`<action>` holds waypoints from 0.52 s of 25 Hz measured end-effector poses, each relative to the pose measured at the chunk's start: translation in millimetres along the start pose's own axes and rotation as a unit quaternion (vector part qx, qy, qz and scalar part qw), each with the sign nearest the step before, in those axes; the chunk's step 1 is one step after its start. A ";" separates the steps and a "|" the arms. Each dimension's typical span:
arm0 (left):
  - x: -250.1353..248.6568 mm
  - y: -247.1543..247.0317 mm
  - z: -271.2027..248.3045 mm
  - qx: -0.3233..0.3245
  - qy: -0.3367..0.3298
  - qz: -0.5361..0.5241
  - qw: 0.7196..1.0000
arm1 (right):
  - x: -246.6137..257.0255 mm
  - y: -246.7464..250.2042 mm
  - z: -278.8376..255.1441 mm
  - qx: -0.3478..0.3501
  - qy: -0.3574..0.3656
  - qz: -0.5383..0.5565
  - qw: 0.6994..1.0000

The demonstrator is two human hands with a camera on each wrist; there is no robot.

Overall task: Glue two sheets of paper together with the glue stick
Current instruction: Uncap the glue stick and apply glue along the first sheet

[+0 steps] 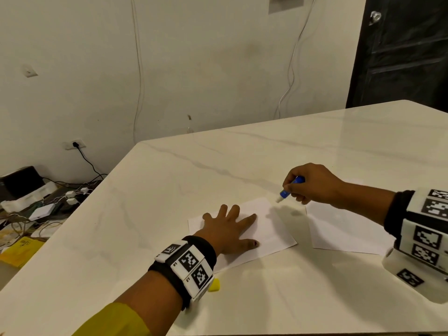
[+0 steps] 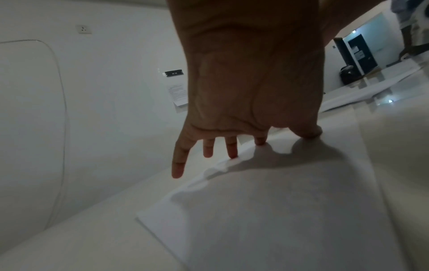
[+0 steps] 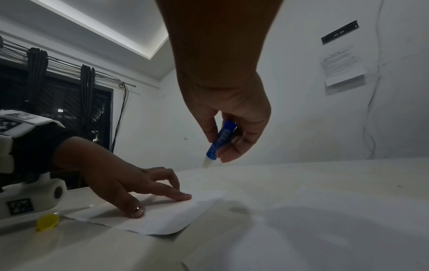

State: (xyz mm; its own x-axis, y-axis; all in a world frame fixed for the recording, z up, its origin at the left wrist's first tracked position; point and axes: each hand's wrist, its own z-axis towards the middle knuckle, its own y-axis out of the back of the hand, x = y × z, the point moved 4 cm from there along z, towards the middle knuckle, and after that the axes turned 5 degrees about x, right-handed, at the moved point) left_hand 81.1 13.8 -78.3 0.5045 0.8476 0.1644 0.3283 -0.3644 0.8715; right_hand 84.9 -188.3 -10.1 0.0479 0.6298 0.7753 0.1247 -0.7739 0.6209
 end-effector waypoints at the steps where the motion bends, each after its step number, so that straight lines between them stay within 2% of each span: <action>1: 2.7 -3.7 1.3 0.010 0.010 -0.001 1.000 | -2.2 -2.6 -0.5 0.003 -0.001 0.001 1.000; 3: 7.3 -9.4 4.3 0.033 0.032 -0.029 0.999 | -6.5 -5.6 -0.4 0.005 -0.007 0.005 1.000; 6: 18.7 -13.6 6.1 0.040 0.071 -0.131 0.988 | -11.1 -5.9 1.3 0.004 -0.015 0.012 1.000; 10: 46.0 -7.1 6.4 -0.058 0.106 -0.157 0.980 | -17.6 -5.7 2.5 0.006 -0.029 0.025 0.999; 13: 59.3 -4.9 12.9 -0.085 0.118 -0.180 0.973 | -21.6 -7.8 3.6 0.012 -0.036 0.034 0.999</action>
State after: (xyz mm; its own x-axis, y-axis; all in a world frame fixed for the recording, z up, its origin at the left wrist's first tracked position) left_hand 119.7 60.9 -78.7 0.1773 0.9808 -0.0811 0.3018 0.0242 0.9531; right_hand 86.4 -195.7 -32.1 0.1270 0.5799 0.8047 0.1416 -0.8136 0.5640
